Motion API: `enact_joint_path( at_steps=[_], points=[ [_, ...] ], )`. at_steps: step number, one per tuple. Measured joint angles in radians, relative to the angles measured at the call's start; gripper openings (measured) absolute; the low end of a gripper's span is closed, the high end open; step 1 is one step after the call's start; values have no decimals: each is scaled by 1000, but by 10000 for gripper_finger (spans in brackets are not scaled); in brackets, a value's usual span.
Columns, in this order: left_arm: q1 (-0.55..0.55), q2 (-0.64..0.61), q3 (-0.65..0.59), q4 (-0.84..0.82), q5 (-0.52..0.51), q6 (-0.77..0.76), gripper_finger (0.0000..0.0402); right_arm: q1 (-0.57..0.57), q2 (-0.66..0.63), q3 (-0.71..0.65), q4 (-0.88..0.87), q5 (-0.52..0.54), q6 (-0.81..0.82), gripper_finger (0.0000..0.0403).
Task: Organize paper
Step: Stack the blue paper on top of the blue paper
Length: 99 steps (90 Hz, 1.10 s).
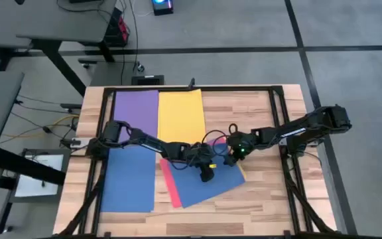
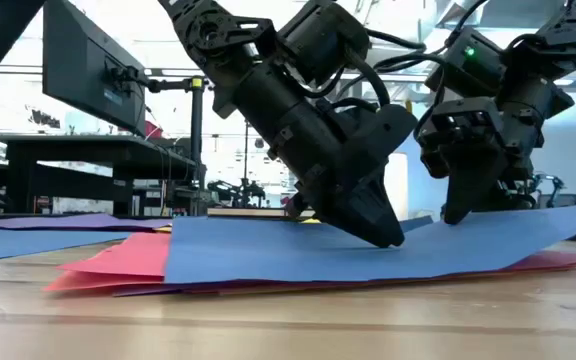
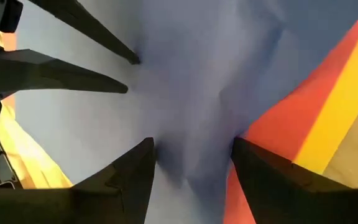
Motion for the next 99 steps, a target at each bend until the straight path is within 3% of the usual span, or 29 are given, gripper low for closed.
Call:
enact_joint_path(
  at_steps=[28,55,74,99],
  points=[
    [0,0,0,-4,0,7,79,14,1,-1,22,-9,1,203],
    [0,0,0,-4,0,7,79,-13,-42,-1,28,-113,45,203],
    [-1,0,0,4,-1,6,79,-16,-88,0,30,-113,83,203],
    [-2,-1,0,22,-1,-3,79,6,-34,0,132,-89,84,203]
  ],
)
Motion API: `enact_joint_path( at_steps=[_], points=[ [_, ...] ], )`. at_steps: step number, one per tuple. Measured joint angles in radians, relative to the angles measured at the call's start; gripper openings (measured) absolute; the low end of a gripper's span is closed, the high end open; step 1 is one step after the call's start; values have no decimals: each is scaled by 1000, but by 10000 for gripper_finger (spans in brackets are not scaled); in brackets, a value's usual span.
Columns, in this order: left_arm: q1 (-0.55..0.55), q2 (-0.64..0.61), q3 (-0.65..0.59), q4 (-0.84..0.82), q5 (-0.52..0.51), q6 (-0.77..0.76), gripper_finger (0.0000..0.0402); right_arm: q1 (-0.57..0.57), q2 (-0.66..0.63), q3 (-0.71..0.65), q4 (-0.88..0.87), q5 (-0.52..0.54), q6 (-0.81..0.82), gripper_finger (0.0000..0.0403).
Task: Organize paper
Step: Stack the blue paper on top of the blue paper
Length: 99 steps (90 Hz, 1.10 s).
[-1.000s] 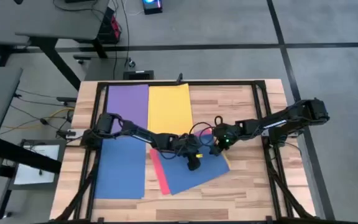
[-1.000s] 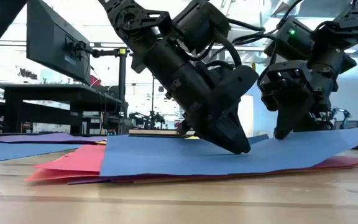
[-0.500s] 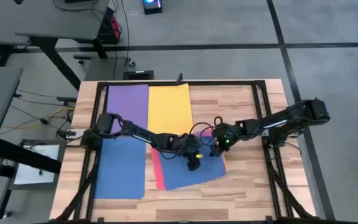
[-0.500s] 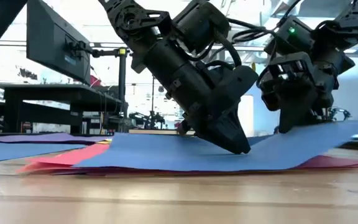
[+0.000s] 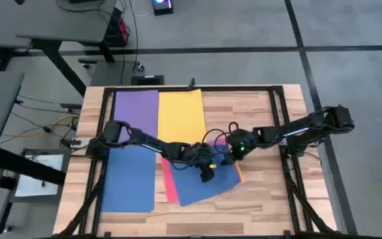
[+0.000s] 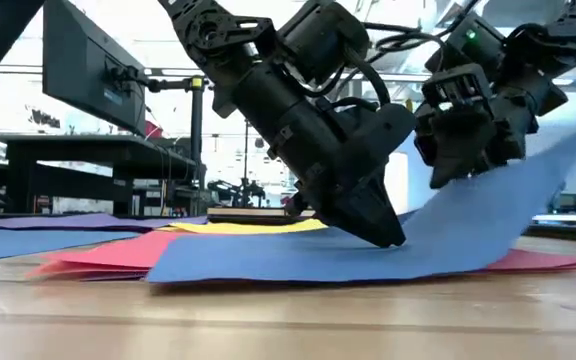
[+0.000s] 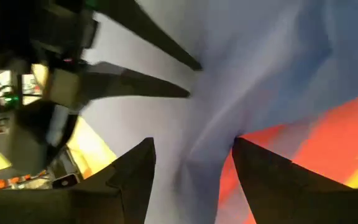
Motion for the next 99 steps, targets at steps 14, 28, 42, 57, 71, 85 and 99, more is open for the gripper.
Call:
enact_joint_path(
  at_steps=[14,28,42,57,71,85,99],
  points=[
    [0,0,0,11,1,-4,79,12,3,0,3,37,0,203],
    [0,0,-1,40,3,-14,79,12,3,0,2,45,-6,203],
    [0,0,-1,42,3,-18,79,13,3,1,-1,45,-9,203],
    [-1,0,-1,42,3,-13,79,18,2,1,-9,42,-9,203],
    [-1,0,-1,43,2,-14,79,21,2,1,-12,38,-11,203],
    [-1,0,-1,43,2,-10,79,20,2,1,-28,38,-26,200],
    [0,0,-1,43,2,-6,79,20,2,1,-48,38,-34,168]
  ],
)
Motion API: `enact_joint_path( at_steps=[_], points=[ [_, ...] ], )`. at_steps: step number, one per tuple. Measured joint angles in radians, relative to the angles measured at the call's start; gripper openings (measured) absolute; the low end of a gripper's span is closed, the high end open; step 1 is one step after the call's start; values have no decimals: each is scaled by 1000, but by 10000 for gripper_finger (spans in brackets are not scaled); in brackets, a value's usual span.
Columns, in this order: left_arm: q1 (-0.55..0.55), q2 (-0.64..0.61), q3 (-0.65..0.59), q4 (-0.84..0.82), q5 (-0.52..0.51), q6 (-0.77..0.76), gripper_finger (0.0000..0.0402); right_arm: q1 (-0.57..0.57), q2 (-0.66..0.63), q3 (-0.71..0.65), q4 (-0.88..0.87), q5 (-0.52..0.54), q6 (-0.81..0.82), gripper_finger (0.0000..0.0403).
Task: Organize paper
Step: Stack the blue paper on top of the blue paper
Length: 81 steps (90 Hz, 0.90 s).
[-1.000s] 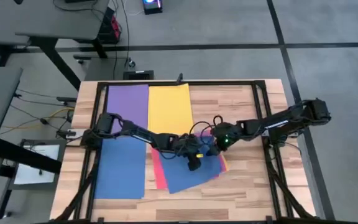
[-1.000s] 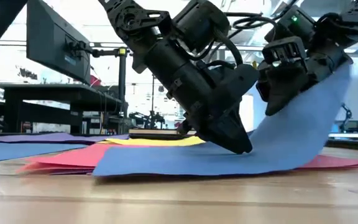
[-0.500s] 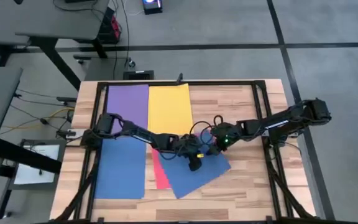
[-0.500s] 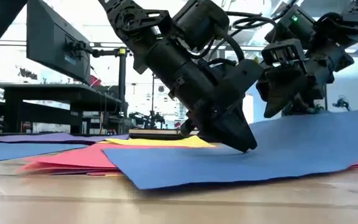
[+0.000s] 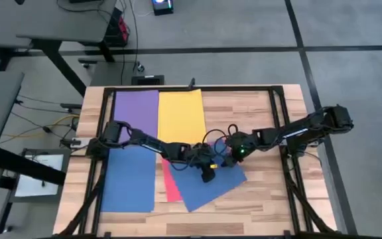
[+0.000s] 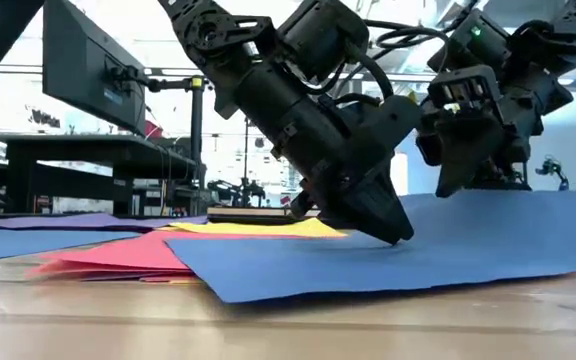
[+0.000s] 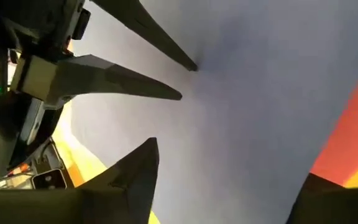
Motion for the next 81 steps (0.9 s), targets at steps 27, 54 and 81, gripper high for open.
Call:
enact_joint_path(
  at_steps=[27,54,81],
  points=[
    [0,-1,22,-38,7,-2,79,0,-3,0,-12,0,-60,12],
    [0,-58,249,-529,10,145,79,0,-47,7,-14,0,-86,0],
    [0,-163,465,-1042,-32,229,79,0,-116,73,-56,-1,-187,0]
  ],
)
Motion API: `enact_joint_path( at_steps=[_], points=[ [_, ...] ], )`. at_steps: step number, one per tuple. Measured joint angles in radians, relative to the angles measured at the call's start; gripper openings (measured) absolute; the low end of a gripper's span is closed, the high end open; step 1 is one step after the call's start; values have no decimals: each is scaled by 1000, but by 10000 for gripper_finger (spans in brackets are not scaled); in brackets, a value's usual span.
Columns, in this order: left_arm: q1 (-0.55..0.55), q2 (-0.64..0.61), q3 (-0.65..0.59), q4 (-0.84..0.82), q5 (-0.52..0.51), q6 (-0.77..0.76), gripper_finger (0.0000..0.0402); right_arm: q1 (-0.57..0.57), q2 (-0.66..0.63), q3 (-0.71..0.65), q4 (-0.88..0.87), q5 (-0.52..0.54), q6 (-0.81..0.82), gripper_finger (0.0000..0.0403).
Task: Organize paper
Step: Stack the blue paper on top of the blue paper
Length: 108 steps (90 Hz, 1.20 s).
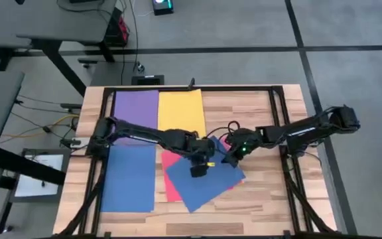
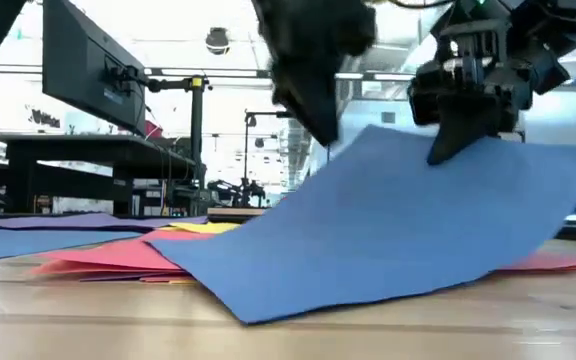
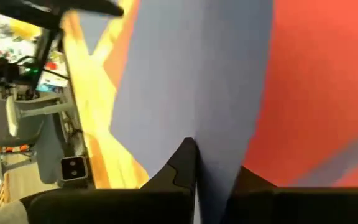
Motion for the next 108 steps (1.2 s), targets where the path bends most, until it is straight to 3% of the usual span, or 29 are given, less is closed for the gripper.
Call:
enact_joint_path(
  at_steps=[21,41,56,63,86,108],
  points=[
    [14,-170,5,-197,-66,-56,79,0,-12,104,-125,0,-113,0],
    [55,-348,-9,-220,-74,-42,79,0,-11,182,-157,5,-145,0],
    [104,-490,-118,-218,-60,-40,79,-9,-11,225,-167,1,-125,0],
    [126,-556,-204,-165,12,-46,79,-9,-11,244,-166,1,-138,0],
    [228,-714,-502,177,388,-93,98,-12,15,323,-160,48,-152,0],
    [307,-744,-542,236,515,-49,141,29,64,396,-141,68,-146,0]
  ],
)
